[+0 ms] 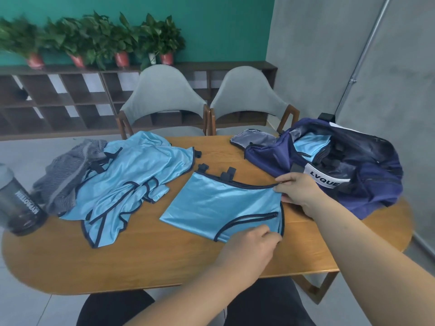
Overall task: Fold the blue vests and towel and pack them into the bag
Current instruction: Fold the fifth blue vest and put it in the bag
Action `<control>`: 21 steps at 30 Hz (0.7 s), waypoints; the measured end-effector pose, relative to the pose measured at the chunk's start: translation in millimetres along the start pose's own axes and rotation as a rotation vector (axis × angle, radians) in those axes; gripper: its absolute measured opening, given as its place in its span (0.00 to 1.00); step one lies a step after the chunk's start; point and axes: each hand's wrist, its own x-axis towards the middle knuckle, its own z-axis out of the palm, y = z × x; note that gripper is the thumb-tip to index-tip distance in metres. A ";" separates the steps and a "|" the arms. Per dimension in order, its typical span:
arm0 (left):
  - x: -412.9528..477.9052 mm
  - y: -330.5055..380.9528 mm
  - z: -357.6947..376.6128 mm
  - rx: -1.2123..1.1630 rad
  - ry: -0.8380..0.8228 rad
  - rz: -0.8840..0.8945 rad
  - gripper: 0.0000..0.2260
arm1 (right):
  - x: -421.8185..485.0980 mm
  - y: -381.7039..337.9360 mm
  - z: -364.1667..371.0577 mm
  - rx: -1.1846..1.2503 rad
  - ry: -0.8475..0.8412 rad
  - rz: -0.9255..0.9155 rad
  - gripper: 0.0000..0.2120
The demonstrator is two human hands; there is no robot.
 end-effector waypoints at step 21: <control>-67.5 -64.7 -81.3 -0.397 0.563 -0.824 0.12 | 0.9 -54.6 178.5 -0.334 -0.035 -0.171 0.06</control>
